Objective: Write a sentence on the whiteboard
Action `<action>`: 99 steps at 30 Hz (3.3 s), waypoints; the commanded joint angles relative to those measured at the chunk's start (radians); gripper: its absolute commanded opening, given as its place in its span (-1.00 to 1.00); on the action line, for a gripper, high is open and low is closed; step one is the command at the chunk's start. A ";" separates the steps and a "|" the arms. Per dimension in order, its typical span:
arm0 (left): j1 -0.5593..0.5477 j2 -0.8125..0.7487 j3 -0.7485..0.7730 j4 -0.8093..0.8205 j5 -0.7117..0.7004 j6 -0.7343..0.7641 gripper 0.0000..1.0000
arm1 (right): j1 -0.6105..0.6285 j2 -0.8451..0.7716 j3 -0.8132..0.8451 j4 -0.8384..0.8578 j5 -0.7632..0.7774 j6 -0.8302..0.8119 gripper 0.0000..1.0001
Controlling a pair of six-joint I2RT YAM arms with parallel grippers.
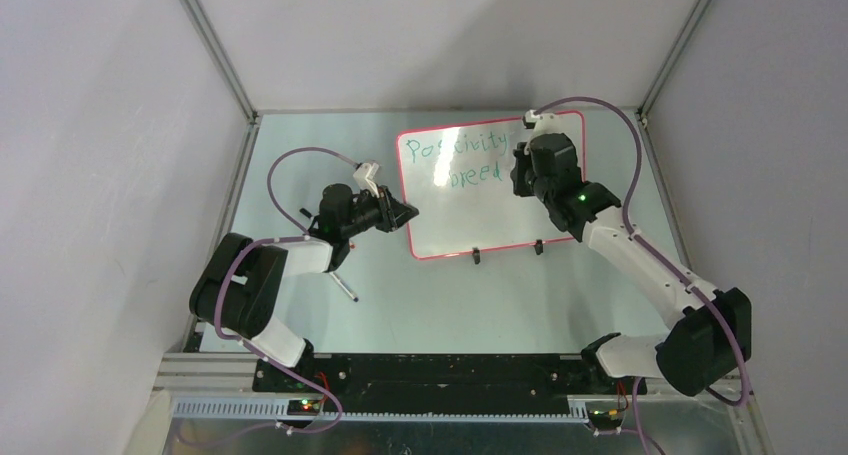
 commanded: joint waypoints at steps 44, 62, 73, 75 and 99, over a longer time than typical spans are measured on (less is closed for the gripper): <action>-0.016 -0.021 0.029 -0.001 -0.029 0.062 -0.53 | -0.041 0.073 0.006 0.085 0.021 0.015 -1.00; -0.016 -0.021 0.030 -0.001 -0.028 0.062 -0.53 | -0.040 0.086 0.005 0.091 -0.026 0.014 -1.00; -0.016 -0.021 0.029 -0.001 -0.028 0.062 -0.53 | -0.038 0.083 0.005 0.073 -0.059 0.012 -1.00; -0.016 -0.021 0.029 -0.002 -0.029 0.062 -0.53 | -0.037 0.082 0.006 0.067 -0.059 0.011 -1.00; -0.016 -0.022 0.029 -0.001 -0.029 0.062 -0.53 | -0.036 0.067 0.004 0.004 0.034 0.007 -1.00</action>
